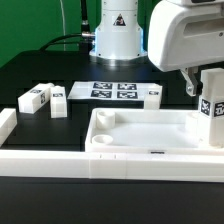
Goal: Assemble desk
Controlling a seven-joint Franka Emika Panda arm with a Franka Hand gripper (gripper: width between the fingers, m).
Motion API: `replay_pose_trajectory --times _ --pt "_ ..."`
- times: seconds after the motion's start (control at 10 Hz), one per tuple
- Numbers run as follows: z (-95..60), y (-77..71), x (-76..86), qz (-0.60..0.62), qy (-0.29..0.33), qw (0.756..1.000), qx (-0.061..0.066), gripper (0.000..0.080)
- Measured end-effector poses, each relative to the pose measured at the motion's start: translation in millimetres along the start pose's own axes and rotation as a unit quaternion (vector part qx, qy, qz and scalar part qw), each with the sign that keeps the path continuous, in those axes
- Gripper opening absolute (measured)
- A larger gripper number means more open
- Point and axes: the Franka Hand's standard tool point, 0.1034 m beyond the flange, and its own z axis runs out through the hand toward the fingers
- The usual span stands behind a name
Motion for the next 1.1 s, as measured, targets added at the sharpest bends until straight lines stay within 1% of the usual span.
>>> replay_pose_trajectory --times 0.1,0.2,0.3,0.4,0.7,0.9,1.1 --pt "0.0 -0.4 0.1 0.0 0.0 1.0 0.0 0.0549" --pt "0.1 -0.4 0.1 0.0 0.0 1.0 0.0 0.0549" --pt "0.1 0.0 0.0 0.0 0.0 1.0 0.0 0.0364" --pt "0.2 0.9 -0.2 0.001 0.0 1.0 0.0 0.029" --pt "0.2 1.1 -0.2 0.016 0.0 1.0 0.001 0.029" --pt "0.2 3.3 -0.5 0.132 0.002 0.991 0.018 0.029" --pt "1.5 4.9 -0.2 0.239 0.004 0.971 0.032 0.029"
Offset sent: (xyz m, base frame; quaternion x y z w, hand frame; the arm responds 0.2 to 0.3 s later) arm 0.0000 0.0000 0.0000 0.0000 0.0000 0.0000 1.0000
